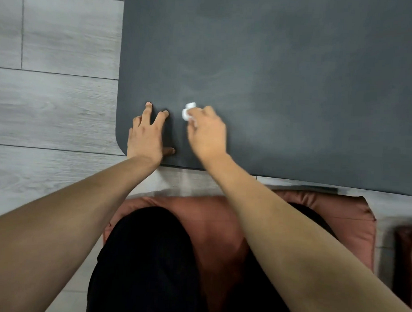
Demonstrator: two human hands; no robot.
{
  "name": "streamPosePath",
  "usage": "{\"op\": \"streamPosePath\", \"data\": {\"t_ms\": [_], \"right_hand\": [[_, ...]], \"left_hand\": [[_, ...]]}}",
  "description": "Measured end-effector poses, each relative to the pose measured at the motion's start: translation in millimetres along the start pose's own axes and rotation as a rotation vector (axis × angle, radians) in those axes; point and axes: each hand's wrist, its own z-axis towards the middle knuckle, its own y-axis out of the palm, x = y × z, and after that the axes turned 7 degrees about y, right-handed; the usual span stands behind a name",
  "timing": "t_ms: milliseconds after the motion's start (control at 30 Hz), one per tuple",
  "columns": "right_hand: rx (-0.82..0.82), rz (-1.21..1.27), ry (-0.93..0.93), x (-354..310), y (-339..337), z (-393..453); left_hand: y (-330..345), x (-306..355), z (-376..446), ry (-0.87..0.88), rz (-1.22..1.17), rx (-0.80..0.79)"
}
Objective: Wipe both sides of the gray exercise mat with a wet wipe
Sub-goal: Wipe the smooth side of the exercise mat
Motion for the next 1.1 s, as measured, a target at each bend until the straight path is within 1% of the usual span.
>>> {"op": "streamPosePath", "data": {"t_ms": [67,100,133,167,233,300,367,400,433,467,533,600,667,700,733,800,833,867,933,967,1000,1033,1100], "right_hand": [[-0.066,-0.083,-0.158,-7.4,4.4,-2.6],[-0.056,-0.118,-0.2,1.7,-1.1,3.2],[-0.029,-0.151,-0.194,17.6,-9.9,9.3],[-0.008,-0.204,-0.139,40.0,-22.5,15.1],[0.006,-0.298,0.047,93.8,-59.9,22.2],[0.049,-0.278,0.244,135.5,-95.3,20.3],[0.132,-0.251,0.392,136.3,-94.9,13.5],[0.163,-0.225,0.433,123.4,-82.4,8.2],[0.181,-0.176,0.432,106.4,-65.0,2.6],[0.166,-0.111,0.387,85.4,-45.4,-5.4],[0.052,-0.017,0.195,35.6,-7.2,-27.9],[-0.098,-0.058,0.01,-11.0,16.0,-51.4],[-0.15,-0.122,-0.126,-15.7,19.4,-54.0],[-0.144,-0.159,-0.163,-3.0,11.0,-48.7],[-0.122,-0.202,-0.157,17.3,-2.3,-43.4],[-0.04,-0.268,-0.005,76.6,-40.4,-33.8],[0.016,-0.288,0.112,108.2,-63.1,-30.3],[0.031,-0.298,0.231,133.0,-85.4,-29.1],[0.041,-0.278,0.44,152.7,-108.5,-29.9],[0.067,-0.279,0.493,148.7,-103.9,-30.1],[0.08,-0.282,0.507,137.9,-94.6,-30.8],[0.071,-0.27,0.472,121.5,-81.0,-33.7],[-0.023,-0.2,0.309,78.1,-45.3,-46.9]], "left_hand": [[0.5,-1.3,0.0,0.007,0.006,-0.006],[0.2,-1.5,0.0,0.006,0.005,-0.007],[-0.1,-1.3,-0.3,0.005,0.003,-0.006],[-0.4,-0.7,-0.2,0.005,-0.001,-0.005],[-1.0,1.0,-0.1,0.001,-0.005,-0.004],[-0.9,2.2,1.2,0.001,0.006,0.002],[0.1,1.0,1.3,0.0,0.011,0.003],[1.3,0.1,0.8,0.002,0.008,0.003],[1.5,-0.1,2.0,0.012,0.005,0.006],[1.4,-0.9,3.6,0.025,0.001,0.002],[0.2,-5.1,3.8,0.035,-0.012,-0.025],[-0.5,-8.5,3.6,0.043,-0.033,-0.027],[-0.2,-8.0,3.5,0.054,-0.057,-0.031],[-0.2,-7.6,3.2,0.049,-0.065,-0.036],[-0.1,-6.6,2.4,0.041,-0.067,-0.041],[0.7,-3.8,0.8,0.03,-0.06,-0.036],[0.7,-2.5,0.7,0.024,-0.06,-0.029],[0.6,-1.5,0.6,0.017,-0.064,-0.024],[0.3,0.4,0.4,0.007,-0.069,-0.019],[0.0,1.4,0.5,0.006,-0.07,-0.017],[-0.2,1.8,0.5,0.004,-0.071,-0.015],[-0.1,1.9,0.2,0.002,-0.072,-0.014],[0.0,0.4,0.3,0.006,-0.07,-0.01]]}}
